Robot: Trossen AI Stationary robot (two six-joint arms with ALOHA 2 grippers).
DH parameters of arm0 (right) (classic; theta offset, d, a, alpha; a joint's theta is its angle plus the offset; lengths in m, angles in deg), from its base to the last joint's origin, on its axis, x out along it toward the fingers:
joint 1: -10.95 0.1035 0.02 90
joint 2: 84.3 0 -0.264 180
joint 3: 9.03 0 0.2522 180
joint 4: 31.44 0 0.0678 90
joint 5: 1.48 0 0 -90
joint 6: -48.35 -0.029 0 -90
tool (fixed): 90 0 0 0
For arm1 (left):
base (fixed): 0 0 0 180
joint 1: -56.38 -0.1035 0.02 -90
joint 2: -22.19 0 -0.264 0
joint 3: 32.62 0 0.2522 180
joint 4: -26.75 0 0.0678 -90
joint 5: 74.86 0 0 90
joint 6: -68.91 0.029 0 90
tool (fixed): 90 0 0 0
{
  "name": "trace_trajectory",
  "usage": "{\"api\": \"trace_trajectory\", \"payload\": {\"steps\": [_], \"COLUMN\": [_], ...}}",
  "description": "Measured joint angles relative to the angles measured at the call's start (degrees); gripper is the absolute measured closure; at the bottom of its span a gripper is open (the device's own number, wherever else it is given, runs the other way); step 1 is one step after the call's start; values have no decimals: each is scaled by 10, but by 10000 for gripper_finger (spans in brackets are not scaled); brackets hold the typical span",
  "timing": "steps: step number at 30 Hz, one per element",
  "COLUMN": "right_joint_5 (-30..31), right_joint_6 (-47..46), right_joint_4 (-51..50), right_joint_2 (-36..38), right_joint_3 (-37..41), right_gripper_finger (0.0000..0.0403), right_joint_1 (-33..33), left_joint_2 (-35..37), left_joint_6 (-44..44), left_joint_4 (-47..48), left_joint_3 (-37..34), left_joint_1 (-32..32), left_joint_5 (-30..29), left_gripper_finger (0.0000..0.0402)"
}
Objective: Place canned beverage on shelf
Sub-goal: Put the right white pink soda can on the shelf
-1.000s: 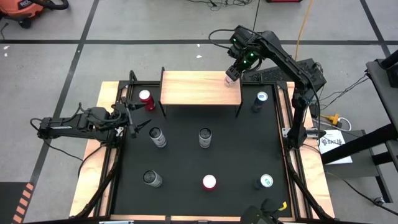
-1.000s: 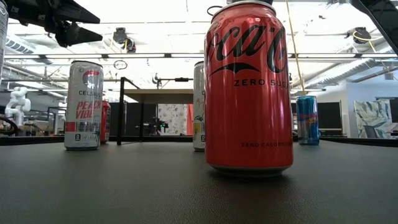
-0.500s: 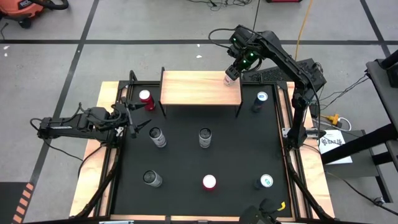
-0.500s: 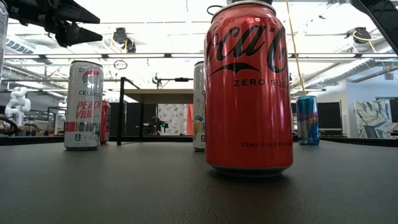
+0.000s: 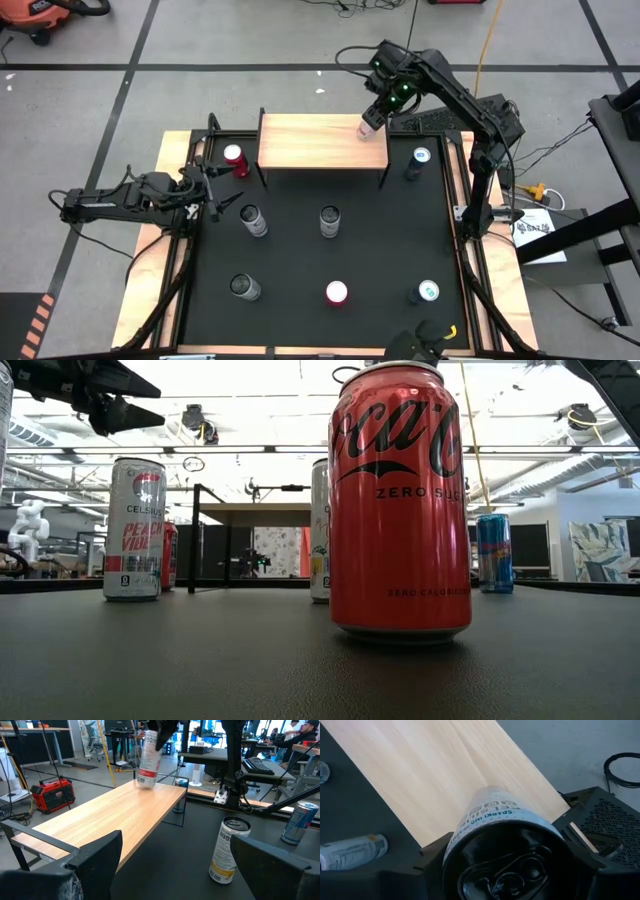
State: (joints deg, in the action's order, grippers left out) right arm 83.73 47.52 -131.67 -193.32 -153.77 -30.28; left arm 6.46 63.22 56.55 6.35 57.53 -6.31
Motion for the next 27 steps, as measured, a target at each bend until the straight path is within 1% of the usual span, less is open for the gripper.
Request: {"api": "trace_trajectory", "payload": {"steps": [13, 19, 27], "right_joint_5": [3, 4, 7], "right_joint_6": [-14, 9, 4], "right_joint_4": [3, 10, 9], "right_joint_2": [0, 0, 0], "right_joint_3": [0, 0, 0], "right_gripper_finger": [149, 149, 147], "right_joint_1": [0, 0, 0], "left_joint_2": [0, 0, 0], "left_joint_6": [0, 0, 0], "left_joint_4": [0, 0, 0], "left_joint_3": [0, 0, 0], "left_joint_1": [0, 0, 0], "left_joint_5": [0, 0, 0], "left_gripper_finger": [21, 21, 21]}}
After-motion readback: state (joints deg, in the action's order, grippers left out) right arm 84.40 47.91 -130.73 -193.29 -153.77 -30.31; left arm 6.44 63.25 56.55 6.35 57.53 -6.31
